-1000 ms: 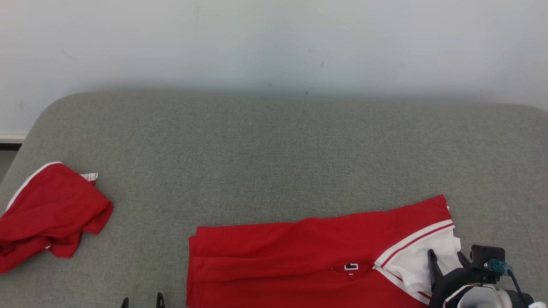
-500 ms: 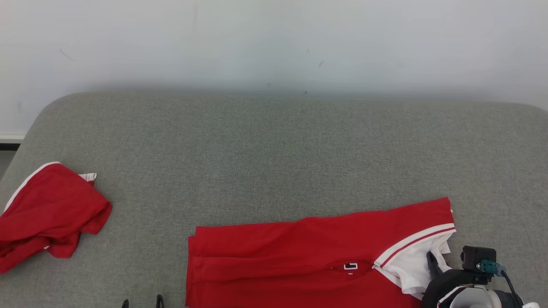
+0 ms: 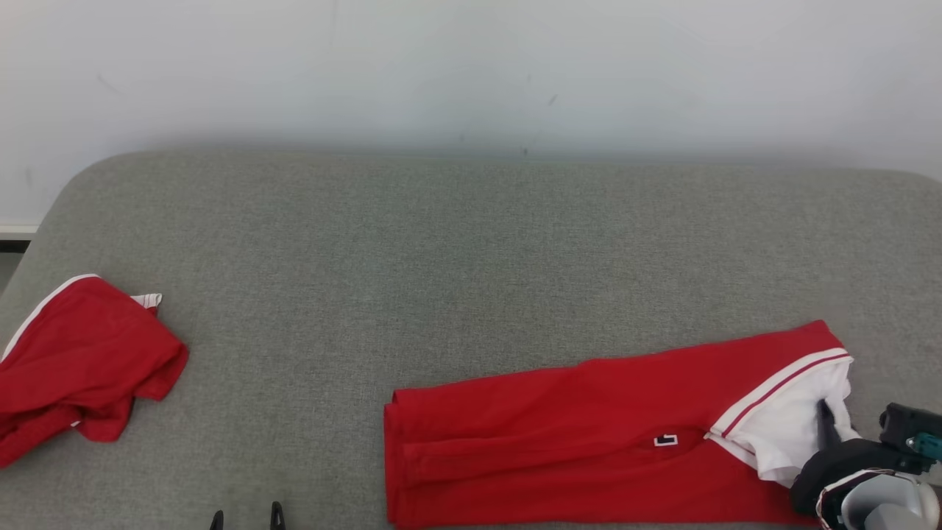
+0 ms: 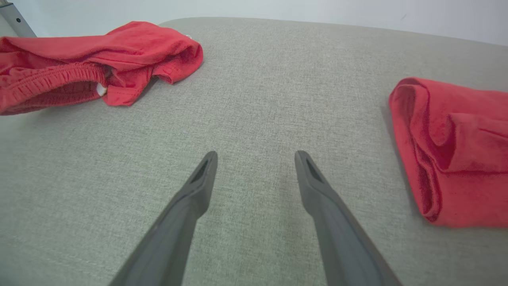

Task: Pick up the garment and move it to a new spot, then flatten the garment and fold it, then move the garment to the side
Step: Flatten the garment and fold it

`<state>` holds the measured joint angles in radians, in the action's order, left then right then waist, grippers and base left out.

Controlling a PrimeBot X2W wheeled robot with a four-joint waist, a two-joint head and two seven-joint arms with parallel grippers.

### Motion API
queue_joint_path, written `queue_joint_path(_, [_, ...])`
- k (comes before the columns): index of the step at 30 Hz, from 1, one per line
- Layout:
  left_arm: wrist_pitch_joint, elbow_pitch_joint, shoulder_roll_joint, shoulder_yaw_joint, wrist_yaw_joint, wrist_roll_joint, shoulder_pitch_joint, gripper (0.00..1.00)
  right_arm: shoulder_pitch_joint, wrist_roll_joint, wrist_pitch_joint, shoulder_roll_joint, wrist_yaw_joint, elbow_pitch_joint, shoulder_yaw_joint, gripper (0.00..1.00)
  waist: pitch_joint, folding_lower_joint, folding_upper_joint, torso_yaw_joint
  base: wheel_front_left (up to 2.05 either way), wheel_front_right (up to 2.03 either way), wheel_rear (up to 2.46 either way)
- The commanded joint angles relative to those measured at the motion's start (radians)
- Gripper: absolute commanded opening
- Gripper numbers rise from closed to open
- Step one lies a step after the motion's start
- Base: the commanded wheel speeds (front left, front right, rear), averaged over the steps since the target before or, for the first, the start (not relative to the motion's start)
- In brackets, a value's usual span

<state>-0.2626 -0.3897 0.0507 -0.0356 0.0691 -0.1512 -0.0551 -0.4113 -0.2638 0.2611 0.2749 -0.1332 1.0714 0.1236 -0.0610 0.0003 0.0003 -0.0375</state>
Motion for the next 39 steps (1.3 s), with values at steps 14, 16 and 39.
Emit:
queue_joint_path(14, [-0.003,-0.001,0.000,-0.034,-0.005,0.006,0.009,1.00,0.098,0.060,0.005,-0.120,0.004,-0.283,-0.023,0.00,0.013,-0.0003,-0.0003,0.031,0.00,0.00,0.00])
queue_joint_path(16, [-0.003,-0.003,0.000,-0.037,-0.010,0.012,0.007,1.00,0.118,0.044,0.004,-0.135,0.004,-0.320,-0.073,0.00,0.015,-0.0003,-0.0003,0.028,0.00,0.00,0.00])
queue_joint_path(39, [-0.003,-0.004,0.000,-0.087,-0.023,0.016,0.018,1.00,0.095,-0.145,-0.036,-0.213,0.003,-0.414,-0.652,0.00,-0.004,-0.0003,-0.0003,-0.129,0.00,0.00,0.00])
